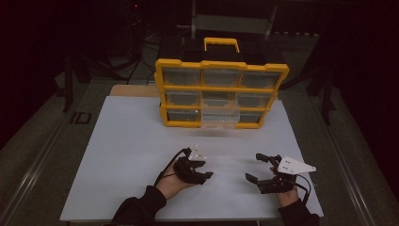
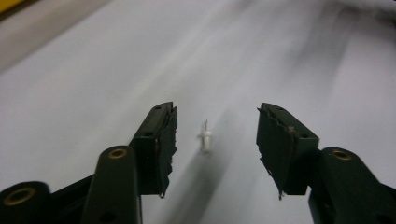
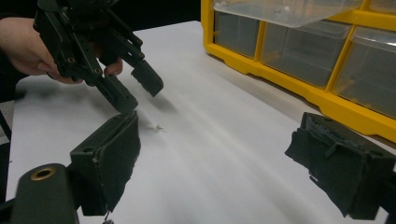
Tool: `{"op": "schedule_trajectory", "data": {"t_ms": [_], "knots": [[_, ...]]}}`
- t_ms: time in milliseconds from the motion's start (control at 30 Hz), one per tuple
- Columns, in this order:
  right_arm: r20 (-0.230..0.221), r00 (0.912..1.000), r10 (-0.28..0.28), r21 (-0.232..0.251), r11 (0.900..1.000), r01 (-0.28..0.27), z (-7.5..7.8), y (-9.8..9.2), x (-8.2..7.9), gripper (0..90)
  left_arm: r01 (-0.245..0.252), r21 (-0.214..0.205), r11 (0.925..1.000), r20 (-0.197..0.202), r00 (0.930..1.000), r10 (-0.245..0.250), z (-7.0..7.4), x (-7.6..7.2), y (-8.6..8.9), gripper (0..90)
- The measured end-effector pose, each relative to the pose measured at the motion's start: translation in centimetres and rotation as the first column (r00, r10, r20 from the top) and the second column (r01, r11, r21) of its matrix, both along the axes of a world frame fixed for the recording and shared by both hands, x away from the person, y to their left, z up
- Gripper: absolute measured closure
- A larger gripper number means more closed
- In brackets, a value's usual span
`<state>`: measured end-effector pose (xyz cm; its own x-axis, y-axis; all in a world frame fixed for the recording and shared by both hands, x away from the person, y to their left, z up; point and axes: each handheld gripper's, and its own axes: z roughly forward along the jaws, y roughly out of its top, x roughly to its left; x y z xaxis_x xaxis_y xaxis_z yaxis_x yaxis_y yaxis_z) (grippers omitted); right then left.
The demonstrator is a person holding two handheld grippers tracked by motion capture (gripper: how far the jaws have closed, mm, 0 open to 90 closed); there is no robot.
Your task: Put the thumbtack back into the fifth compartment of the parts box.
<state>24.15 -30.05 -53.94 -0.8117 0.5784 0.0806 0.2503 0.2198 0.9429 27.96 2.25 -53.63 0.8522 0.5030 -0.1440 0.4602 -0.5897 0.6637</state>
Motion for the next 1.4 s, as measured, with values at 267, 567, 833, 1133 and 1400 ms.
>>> {"op": "schedule_trajectory", "data": {"t_ms": [267, 567, 833, 1133, 1400], "knots": [[0.000, 1.0000, 0.001, 0.000, 1.0000, -0.001, 0.0, 0.0, 0.0, 13.7, 0.005, 0.024, 0.9997, -0.015, 0.9999, -0.004, -0.9, 0.3, -0.3, 57.2], [-0.001, 1.0000, 0.000, -0.001, 1.0000, 0.000, 0.0, 0.0, 0.0, 13.7, 0.003, 0.057, 0.9984, -0.027, 0.9996, -0.001, -1.9, 0.5, -1.0, 66.4], [0.001, 1.0000, -0.001, -0.002, 1.0000, 0.001, 0.0, 0.0, 0.0, 13.7, 0.002, 0.078, 0.9969, -0.019, 0.9998, 0.000, -2.1, 0.4, -1.3, 74.2], [-0.001, 1.0000, 0.000, -0.003, 1.0000, 0.000, 0.0, 0.0, 0.0, 13.6, 0.020, 0.081, 0.9965, -0.027, 0.9995, -0.018, -2.1, 0.6, -1.2, 84.3], [0.000, 1.0000, -0.001, -0.002, 1.0000, 0.001, 0.0, 0.0, 0.0, 13.6, 0.027, 0.088, 0.9957, -0.017, 0.9995, -0.026, -2.0, 0.5, -1.3, 84.7]]}}
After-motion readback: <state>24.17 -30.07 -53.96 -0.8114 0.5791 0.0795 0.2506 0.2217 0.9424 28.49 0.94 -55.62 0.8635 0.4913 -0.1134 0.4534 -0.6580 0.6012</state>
